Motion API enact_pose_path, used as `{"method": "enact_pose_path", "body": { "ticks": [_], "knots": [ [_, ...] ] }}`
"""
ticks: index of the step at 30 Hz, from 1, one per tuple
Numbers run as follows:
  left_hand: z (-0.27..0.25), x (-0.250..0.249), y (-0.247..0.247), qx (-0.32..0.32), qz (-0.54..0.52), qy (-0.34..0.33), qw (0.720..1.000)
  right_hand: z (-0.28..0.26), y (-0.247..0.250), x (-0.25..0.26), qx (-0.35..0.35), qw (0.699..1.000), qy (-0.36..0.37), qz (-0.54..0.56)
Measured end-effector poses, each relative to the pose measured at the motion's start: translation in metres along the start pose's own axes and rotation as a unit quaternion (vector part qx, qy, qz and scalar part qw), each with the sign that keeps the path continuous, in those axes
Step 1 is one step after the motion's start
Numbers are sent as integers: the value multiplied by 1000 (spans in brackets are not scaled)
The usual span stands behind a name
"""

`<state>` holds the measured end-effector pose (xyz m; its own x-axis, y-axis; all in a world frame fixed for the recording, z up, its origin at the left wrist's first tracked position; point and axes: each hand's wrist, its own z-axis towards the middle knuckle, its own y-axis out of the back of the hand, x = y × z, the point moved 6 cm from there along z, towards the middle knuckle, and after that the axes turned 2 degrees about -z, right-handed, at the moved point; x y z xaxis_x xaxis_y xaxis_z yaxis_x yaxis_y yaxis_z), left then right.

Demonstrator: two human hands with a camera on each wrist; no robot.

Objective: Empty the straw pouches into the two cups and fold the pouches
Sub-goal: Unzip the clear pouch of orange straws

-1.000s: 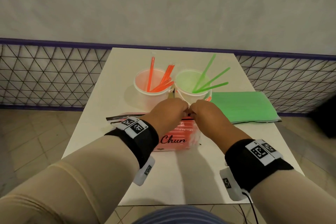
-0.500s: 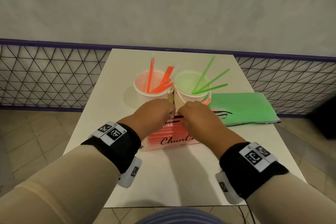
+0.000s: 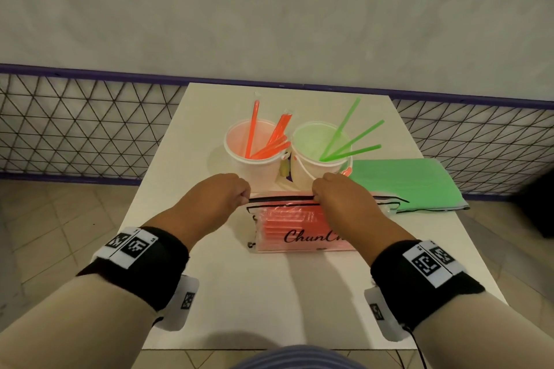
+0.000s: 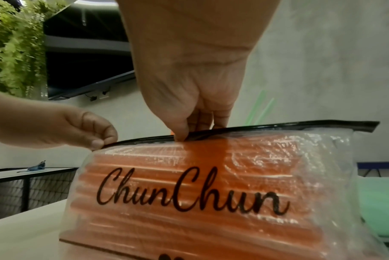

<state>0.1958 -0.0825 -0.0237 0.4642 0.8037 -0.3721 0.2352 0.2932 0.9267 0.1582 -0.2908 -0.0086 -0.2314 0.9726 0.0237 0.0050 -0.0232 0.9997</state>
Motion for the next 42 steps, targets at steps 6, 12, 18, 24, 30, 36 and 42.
{"method": "enact_pose_path", "body": {
  "ticks": [6,12,18,24,30,36,42],
  "knots": [
    [7,-17,6,-16,-92,-2,996,4,-3,5,-31,999,7,10],
    [41,-61,-5,59,-21,-32,997,-2,-7,27,-82,993,72,54],
    [51,-61,-12,75,43,-40,995,-14,-14,29,-131,986,95,29],
    [56,-61,-14,-6,42,-30,999,-21,-3,32,-76,994,79,18],
    [50,-57,-5,-43,20,-27,999,-48,-24,64,-33,974,225,8],
    [32,-36,-9,34,-45,101,993,-43,-19,49,2,982,141,123],
    [4,-30,-28,75,-216,112,967,-21,2,39,-56,974,85,202]
  ]
}}
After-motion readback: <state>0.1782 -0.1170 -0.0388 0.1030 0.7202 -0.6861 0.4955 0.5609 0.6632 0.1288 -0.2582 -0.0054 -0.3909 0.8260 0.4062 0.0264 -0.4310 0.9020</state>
